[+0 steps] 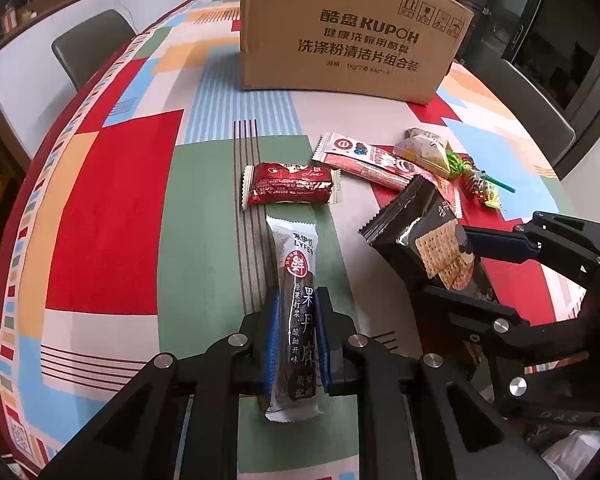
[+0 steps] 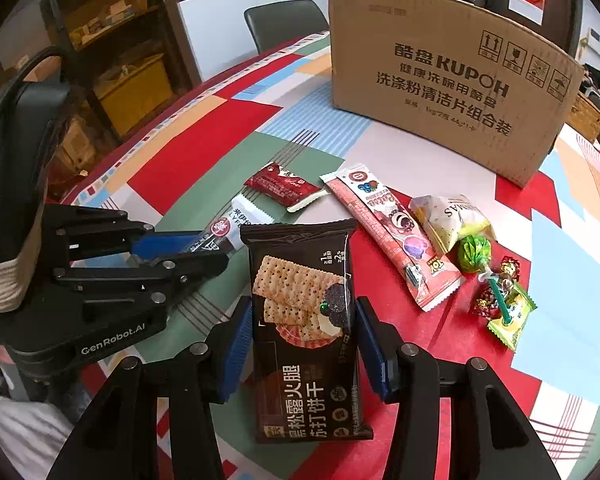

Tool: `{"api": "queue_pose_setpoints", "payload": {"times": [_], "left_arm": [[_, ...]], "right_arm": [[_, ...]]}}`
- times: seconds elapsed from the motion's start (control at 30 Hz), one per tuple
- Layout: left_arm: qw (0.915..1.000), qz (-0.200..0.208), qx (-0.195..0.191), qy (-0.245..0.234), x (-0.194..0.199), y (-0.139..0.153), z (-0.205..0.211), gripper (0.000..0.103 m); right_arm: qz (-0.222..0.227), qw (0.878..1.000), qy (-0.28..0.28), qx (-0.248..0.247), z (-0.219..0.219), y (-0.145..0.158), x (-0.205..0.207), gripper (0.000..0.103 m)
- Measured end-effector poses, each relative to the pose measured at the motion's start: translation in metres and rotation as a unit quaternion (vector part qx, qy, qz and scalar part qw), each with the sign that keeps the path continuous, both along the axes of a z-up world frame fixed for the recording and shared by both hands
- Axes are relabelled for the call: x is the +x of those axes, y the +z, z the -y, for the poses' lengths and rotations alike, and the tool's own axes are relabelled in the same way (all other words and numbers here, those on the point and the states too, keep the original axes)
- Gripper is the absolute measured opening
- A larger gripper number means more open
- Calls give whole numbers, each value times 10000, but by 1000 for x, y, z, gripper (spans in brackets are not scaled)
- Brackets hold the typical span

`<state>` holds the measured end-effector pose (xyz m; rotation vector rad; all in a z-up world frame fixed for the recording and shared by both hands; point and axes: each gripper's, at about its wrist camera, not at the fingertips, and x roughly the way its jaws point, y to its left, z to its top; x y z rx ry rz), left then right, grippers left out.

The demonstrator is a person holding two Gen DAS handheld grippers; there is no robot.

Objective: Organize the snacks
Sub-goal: 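Grasp white LYFEN stick with left tool while right tool grasps black cracker pack, then carry both held snacks over the box and open both tools to drop them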

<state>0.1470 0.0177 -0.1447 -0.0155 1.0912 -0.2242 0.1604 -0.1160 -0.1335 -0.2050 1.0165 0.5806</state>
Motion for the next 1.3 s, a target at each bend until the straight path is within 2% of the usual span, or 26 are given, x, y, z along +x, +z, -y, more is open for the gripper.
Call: {"api": "queue_pose_setpoints", "payload": {"times": [0.3, 0.7, 1.0, 1.3], "left_arm": [[9991, 404, -109, 28, -7, 32, -1, 17], [9933, 1123, -262, -69, -11, 83, 3, 17], [9858, 1646, -279, -168, 1, 118, 8, 17], [9734, 2270, -209, -233, 20, 160, 14, 17]], "right_arm": [[180, 9996, -193, 117, 5, 15, -2, 51], [696, 9951, -567, 403, 18, 54, -7, 51], [1122, 9882, -847, 612, 30, 85, 2, 51], [1675, 9752, -1167, 854, 42, 128, 24, 51]]}}
